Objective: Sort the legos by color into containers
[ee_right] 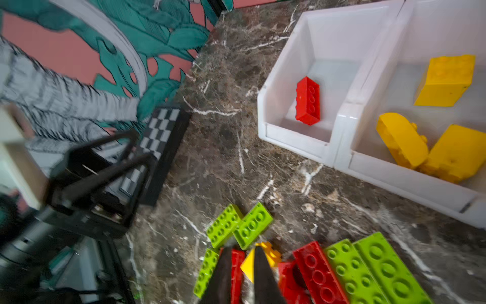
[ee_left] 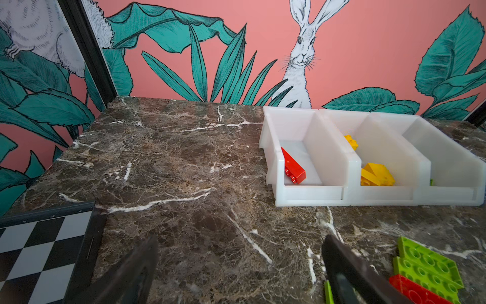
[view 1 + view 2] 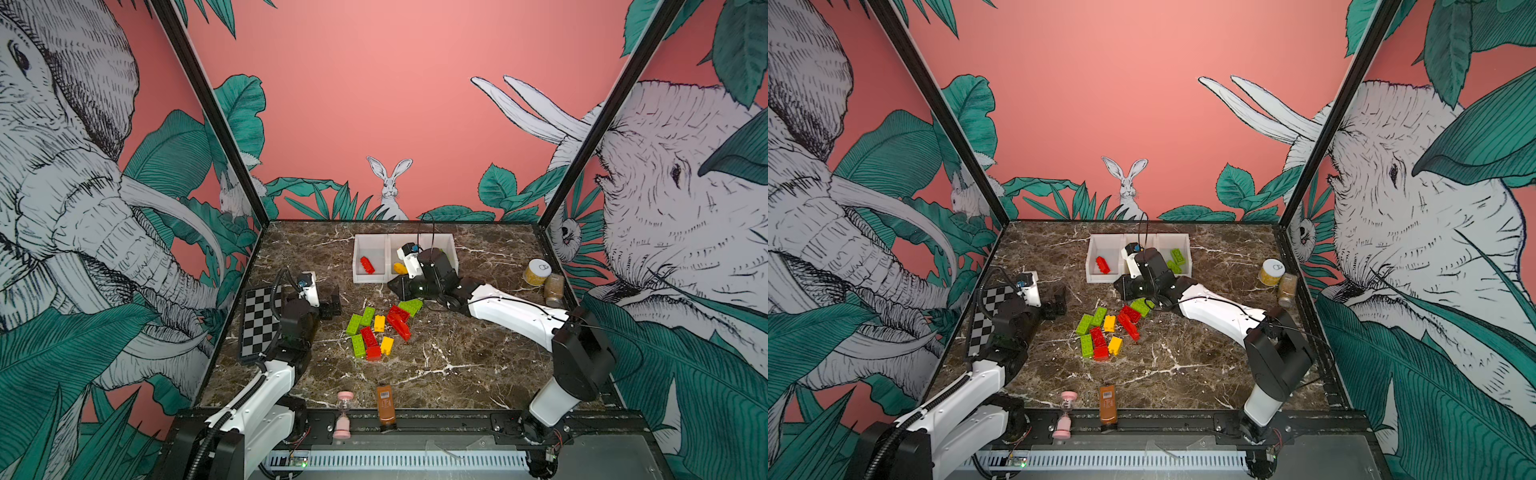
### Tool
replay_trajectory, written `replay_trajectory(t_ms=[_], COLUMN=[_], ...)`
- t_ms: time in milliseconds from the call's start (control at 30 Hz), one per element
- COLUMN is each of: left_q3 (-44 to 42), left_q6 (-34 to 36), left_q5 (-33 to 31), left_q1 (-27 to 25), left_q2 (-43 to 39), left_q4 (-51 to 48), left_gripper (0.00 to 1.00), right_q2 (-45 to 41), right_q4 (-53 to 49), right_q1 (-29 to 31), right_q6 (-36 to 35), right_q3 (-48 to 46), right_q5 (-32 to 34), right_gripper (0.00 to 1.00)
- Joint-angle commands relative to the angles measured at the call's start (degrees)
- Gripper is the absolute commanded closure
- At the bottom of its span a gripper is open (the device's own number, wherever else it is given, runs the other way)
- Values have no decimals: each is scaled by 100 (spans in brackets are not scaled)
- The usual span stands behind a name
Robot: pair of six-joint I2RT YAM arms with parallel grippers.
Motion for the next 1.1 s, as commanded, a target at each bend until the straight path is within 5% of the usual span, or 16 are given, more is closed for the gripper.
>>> replay_trajectory(t_ms=[0, 133, 500, 867, 1067], left_q3=[-24, -19, -1, -4, -18], left_q6=[-4, -13, -46, -48, -48], left_q5=[-51, -32, 58, 47, 45], left_q1=[-28, -28, -24, -28, -28], left_q2=[-122, -114, 133, 132, 64], left_q4=[20, 20, 141, 145, 123], left_gripper=[2, 2, 2, 2, 2], right_q2=[27, 68, 269, 896, 994], right_q4=[-766, -2188, -3124, -3364, -3134], right_q1=[-29, -19, 516, 863, 864], right_q6=[-485, -1342, -2077, -1897, -1818], right_q3=[164, 405, 371, 851, 801], right_q5=[144, 368, 744, 1607, 1467], right_gripper=[62, 48, 45, 51, 60])
